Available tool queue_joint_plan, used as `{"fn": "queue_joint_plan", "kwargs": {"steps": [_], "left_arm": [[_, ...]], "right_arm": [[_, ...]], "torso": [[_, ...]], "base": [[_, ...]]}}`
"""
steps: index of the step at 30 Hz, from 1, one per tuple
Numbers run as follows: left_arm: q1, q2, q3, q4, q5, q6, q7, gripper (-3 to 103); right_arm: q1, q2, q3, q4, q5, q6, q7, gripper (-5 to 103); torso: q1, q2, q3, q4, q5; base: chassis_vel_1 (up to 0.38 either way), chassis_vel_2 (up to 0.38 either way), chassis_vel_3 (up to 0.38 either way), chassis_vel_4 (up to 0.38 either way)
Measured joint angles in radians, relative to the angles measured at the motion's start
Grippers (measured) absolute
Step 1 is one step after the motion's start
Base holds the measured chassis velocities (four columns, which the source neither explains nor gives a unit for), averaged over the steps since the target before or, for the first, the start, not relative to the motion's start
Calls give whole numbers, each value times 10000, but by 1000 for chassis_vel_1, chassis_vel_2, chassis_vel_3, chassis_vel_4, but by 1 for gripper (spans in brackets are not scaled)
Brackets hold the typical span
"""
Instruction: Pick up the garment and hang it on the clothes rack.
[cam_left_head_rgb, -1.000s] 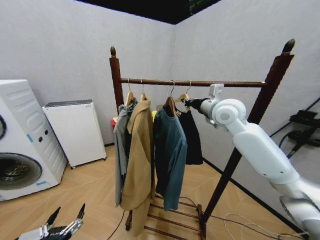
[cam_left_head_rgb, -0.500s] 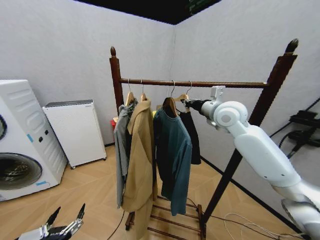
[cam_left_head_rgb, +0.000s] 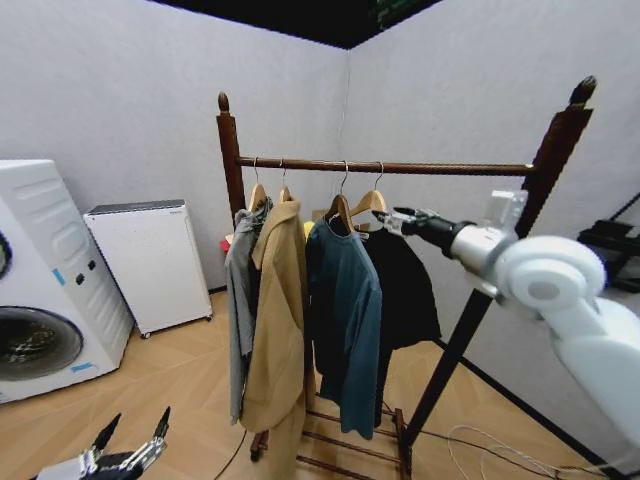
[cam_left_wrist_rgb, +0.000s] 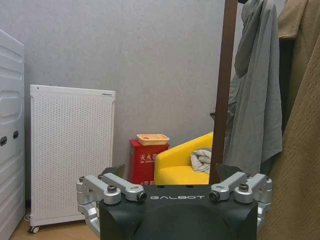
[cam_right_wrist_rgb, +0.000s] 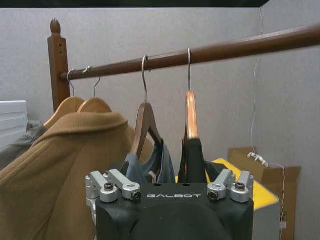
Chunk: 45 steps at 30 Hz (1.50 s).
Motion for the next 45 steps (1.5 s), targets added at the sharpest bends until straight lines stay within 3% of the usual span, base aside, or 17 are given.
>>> {"fn": "queue_joint_plan", "kwargs": {"steps": [3,5,7,8,10,18,19,22,26,33,45], "left_arm": [[0,0,0,0,0,0,-1,100],[0,0,0,-1,0,0,0,100],[0,0,0,0,0,0,0,100],[0,0,0,0,0,0,0,100],[0,0,0,0,0,-1,0,100],[0,0,0,0,0,0,0,100],[0,0,0,0,0,0,0,100],[0,0,0,0,0,0,0,100],[0,0,0,0,0,0,0,100],[0,0,0,0,0,0,-1,100],[0,0,0,0,0,0,-1,100]], "right_arm": [[-1807,597,1161,458,-488,-194,-76,96],[-2678,936,1730,589,-883,-245,-279,99],[-4229,1694,2748,765,-2211,-175,-1171,100],[-4229,1694,2748,765,-2211,-175,-1171,100],[-5295,2357,3138,992,-3261,82,-1791,100],[-7964,4025,3269,1601,-5427,906,-3396,100],[-7964,4025,3269,1601,-5427,906,-3396,100],[-8446,4678,2990,1055,-7252,1707,-4466,100],[-8359,5163,2655,521,-8334,2153,-4612,100],[-8327,5561,2416,60,-9334,2733,-4624,100],[-8583,5716,2593,-13,-9493,3421,-4654,100]], "torso": [[0,0,0,1,0],[1,0,0,1,3],[0,0,0,-3,4],[0,0,0,-3,4],[0,0,0,-1,2],[-1,1,0,-1,-2],[-1,1,0,-1,-2],[0,1,0,-2,0],[1,0,1,0,2],[3,0,2,0,1],[2,0,1,0,1]], "base": [[0,0,0,0],[0,0,0,0],[0,0,0,0],[0,0,0,0],[0,0,0,0],[0,0,0,0],[0,0,0,0],[0,0,0,0],[0,0,0,0],[0,0,0,0],[0,0,0,0]]}}
